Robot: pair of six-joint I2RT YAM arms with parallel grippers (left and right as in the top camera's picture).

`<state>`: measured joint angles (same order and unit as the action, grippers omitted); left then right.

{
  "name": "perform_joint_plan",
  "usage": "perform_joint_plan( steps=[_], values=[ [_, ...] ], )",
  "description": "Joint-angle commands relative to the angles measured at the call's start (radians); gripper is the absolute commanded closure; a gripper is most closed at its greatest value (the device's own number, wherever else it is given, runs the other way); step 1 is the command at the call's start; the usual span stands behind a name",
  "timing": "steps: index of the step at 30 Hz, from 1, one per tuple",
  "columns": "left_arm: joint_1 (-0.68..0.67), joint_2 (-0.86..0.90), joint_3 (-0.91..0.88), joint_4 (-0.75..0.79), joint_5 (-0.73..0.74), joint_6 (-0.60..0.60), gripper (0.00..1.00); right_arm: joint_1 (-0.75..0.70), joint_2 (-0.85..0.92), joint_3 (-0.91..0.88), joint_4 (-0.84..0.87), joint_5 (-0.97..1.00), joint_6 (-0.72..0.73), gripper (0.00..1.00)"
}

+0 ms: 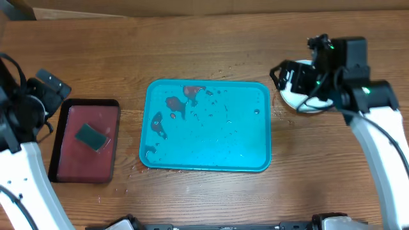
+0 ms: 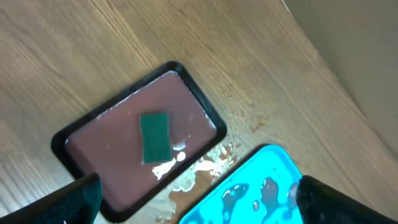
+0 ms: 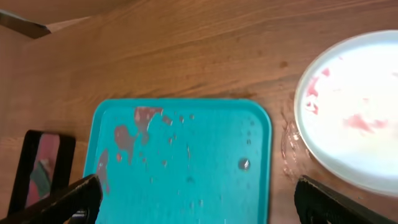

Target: Clean dirty plates on tray and stack at the side

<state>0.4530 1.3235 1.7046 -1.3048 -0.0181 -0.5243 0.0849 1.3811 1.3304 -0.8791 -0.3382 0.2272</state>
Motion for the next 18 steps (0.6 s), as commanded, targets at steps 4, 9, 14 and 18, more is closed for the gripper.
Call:
perform_joint_plan(
  steps=[4,9,14,18],
  values=[
    [-0.023,-0.238,-0.211,0.027,0.008,-0.003,0.0,-0.001,-0.293,0.019,-0.195,0.213,-0.022,0.0],
    [-0.022,-0.441,-0.487,0.151,0.008,-0.011,0.0,-0.001,-0.47,-0.045,-0.242,0.345,-0.023,0.0],
    [-0.021,-0.541,-0.676,0.258,0.008,-0.102,0.0,-0.001,-0.535,-0.088,-0.197,0.451,-0.022,0.0],
    [-0.021,-0.525,-0.74,0.286,0.008,-0.166,0.0,-0.001,-0.524,-0.088,-0.177,0.451,-0.022,0.0]
  ],
)
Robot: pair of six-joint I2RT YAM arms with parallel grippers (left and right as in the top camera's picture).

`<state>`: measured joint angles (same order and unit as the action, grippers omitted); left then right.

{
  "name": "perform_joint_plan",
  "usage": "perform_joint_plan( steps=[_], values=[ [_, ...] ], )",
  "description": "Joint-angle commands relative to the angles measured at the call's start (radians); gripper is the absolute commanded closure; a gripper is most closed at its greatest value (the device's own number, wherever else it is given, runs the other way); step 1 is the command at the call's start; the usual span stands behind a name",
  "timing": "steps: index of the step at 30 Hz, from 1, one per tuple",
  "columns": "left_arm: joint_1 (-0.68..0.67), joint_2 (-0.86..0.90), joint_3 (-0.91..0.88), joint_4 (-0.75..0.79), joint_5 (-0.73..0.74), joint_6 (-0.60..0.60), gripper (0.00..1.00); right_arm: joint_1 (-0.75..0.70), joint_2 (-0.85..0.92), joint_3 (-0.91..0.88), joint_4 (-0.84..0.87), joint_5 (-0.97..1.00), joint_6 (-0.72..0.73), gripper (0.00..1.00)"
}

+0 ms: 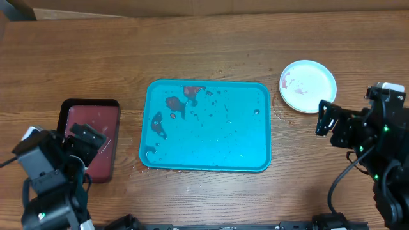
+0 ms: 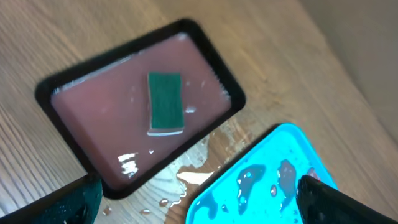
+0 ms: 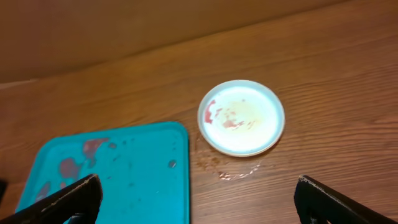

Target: Clean dirty plates on tray and stack at the side

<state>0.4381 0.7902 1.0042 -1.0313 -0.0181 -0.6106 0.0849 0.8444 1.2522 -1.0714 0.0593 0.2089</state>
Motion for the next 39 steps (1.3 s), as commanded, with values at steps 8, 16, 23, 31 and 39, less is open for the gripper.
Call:
perform_joint_plan(
  steps=[8,16,23,31,39],
  values=[
    [-0.006,0.086,-0.066,0.039,0.008,-0.15,0.01,-0.001,0.029,-0.009,0.025,0.053,-0.003,0.0],
    [-0.006,0.103,0.006,0.074,0.039,-0.067,0.01,-0.001,0.028,-0.009,0.076,0.053,-0.003,0.0],
    [-0.006,0.072,0.313,-0.108,0.04,0.216,0.01,-0.001,0.028,-0.009,0.076,0.091,-0.003,0.0],
    [-0.006,-0.097,0.399,-0.235,-0.028,0.222,0.0,-0.001,0.028,-0.009,0.133,0.132,-0.004,0.0],
    [-0.006,-0.213,0.34,-0.294,-0.225,0.018,0.0,-0.001,0.032,-0.009,0.237,0.237,-0.004,0.0]
  ],
)
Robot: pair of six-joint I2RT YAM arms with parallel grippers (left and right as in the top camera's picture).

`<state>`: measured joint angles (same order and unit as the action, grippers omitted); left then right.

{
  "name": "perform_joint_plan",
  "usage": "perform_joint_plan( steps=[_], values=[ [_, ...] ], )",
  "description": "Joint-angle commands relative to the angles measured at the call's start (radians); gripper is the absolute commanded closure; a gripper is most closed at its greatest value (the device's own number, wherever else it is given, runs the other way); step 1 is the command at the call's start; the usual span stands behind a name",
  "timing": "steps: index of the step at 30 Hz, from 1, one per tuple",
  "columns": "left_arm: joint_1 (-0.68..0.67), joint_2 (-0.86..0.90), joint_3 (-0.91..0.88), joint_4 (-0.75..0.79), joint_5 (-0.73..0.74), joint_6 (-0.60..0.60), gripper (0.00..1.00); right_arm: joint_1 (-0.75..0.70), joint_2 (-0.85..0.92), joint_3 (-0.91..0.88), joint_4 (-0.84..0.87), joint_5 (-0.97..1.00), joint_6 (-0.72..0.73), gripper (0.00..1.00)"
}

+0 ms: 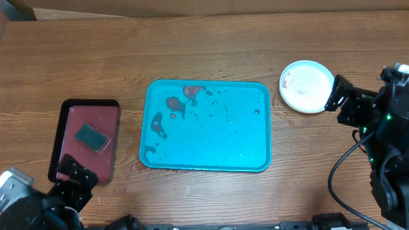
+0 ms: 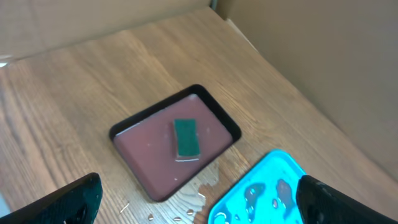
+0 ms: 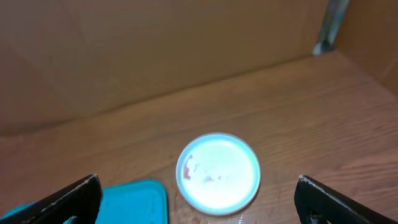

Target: Clean dirty plates on tray and stack at the side

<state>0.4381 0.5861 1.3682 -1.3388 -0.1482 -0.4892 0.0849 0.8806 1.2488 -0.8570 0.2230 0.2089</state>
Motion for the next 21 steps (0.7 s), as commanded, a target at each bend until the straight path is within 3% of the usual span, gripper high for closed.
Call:
perform_joint_plan(
  steps=[1,21],
  values=[
    [-0.006,-0.007,-0.024,0.013,-0.095,-0.126,0.01,-0.001,-0.003,-0.006,0.028,0.082,-0.004,0.0],
    [-0.006,-0.005,-0.024,0.026,-0.095,-0.165,0.01,-0.001,-0.003,-0.006,0.172,0.15,-0.003,0.0]
  ],
)
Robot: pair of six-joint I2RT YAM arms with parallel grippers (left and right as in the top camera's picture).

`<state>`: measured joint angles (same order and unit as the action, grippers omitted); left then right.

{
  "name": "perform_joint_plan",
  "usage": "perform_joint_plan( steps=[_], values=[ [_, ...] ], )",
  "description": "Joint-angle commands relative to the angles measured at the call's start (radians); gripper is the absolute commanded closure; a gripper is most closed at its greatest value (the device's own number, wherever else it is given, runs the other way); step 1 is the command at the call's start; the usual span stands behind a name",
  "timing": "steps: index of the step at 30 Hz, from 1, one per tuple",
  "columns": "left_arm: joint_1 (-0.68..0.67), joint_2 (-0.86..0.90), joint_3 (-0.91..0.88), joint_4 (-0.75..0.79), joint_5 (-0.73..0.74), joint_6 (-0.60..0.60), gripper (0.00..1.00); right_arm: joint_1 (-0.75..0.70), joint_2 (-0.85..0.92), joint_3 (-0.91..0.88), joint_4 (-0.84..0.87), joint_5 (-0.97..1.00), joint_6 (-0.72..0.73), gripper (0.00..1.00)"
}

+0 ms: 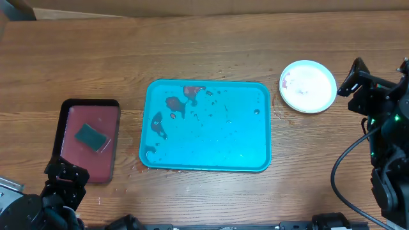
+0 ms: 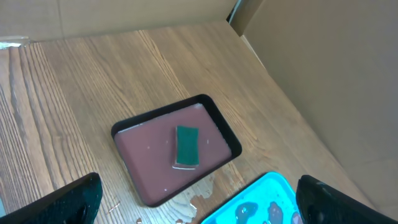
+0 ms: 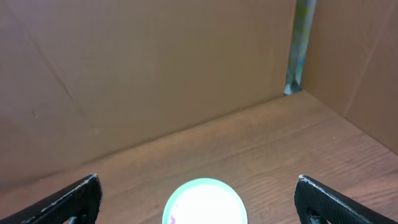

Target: Clean dirty plates on tray and stack at the side

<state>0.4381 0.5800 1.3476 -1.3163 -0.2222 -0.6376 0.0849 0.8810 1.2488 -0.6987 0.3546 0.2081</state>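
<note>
A white plate [image 1: 310, 86] smeared with red lies on the wood just right of the teal tray [image 1: 238, 131]; the right wrist view shows the plate [image 3: 204, 204] low in the middle. No plate is on the tray, only red stains and droplets. My right gripper [image 1: 364, 83] hangs open to the right of the plate, its fingers wide apart and empty [image 3: 199, 208]. A green sponge [image 1: 91, 136] lies in a black-rimmed dish [image 1: 89, 102] of reddish water. Near the front left corner my left gripper [image 1: 64, 179] is open and empty [image 2: 199, 208], well back from the sponge [image 2: 186, 147].
Cardboard walls stand behind and beside the table. Water is spilled on the wood between the dish [image 2: 155, 114] and the tray's corner [image 2: 264, 196], and around the plate.
My left gripper has drawn a little further toward the front left corner. My right gripper is further right of the plate, and its camera now shows mostly the back wall.
First my right gripper was open right over the smeared plate beside the tray, and my left arm stood by the dish. Then both arms were nearer the front edge, then still further out. The plate, sponge and tray have stayed where they were.
</note>
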Motion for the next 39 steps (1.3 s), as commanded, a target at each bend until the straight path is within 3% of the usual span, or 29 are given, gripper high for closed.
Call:
perform_joint_plan(
  steps=[1,7,14,18,33,39],
  values=[
    [-0.006,0.001,-0.003,0.004,-0.021,-0.016,0.0,-0.001,-0.004,-0.006,0.013,0.019,-0.003,0.0],
    [-0.006,0.001,-0.003,0.004,-0.021,-0.016,0.01,-0.001,-0.004,-0.006,-0.019,0.012,-0.002,0.0],
    [-0.006,0.001,-0.003,0.004,-0.021,-0.016,0.01,-0.001,-0.003,-0.006,-0.087,-0.216,-0.002,0.0],
    [-0.006,0.001,-0.003,0.004,-0.021,-0.016,0.0,-0.001,-0.003,-0.006,-0.182,-0.215,-0.002,0.0],
    [-0.006,0.001,-0.003,0.003,-0.021,-0.016,0.0,0.001,-0.022,-0.014,-0.221,-0.281,0.003,0.0],
    [-0.006,0.001,-0.003,0.003,-0.021,-0.016,0.0,-0.002,-0.132,-0.145,-0.138,-0.282,0.005,0.0]
  ],
)
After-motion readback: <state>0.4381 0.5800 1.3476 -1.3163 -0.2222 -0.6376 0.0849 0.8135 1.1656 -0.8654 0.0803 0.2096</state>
